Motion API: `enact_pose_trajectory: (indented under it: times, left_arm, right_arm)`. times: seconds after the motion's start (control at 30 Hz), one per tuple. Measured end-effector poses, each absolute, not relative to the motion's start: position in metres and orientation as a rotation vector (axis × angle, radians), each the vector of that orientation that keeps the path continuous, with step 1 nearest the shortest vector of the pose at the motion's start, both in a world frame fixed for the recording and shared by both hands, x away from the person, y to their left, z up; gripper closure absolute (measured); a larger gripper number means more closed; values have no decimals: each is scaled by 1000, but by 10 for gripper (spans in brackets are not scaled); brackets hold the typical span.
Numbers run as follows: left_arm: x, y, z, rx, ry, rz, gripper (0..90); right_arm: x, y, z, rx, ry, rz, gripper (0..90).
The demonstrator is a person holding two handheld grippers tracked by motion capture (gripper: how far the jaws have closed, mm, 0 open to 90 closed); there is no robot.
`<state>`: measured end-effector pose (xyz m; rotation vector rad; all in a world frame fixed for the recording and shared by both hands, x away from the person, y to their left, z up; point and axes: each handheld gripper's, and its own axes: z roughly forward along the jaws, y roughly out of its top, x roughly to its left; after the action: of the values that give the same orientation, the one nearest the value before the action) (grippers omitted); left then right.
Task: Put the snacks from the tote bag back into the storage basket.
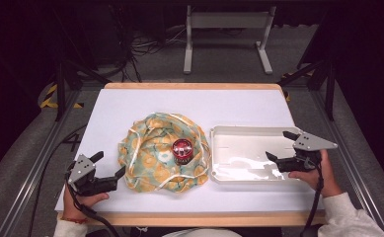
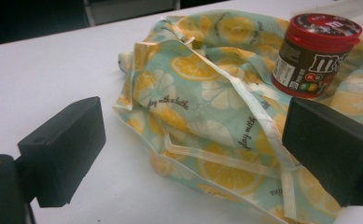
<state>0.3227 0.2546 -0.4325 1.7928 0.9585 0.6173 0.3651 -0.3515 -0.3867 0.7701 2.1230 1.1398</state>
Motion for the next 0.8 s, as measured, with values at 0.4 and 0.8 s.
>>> enact_pose_trajectory:
  times: [0.4,0.8]
  left_arm:
    - [315,249,-438,1843,954,611,73]
    - [315,244,-440,1862,947,591,79]
  right_arm:
    - [369,-336,-383,709,2204,1092,103]
    - [389,-281,-374,516,2416,1044,151]
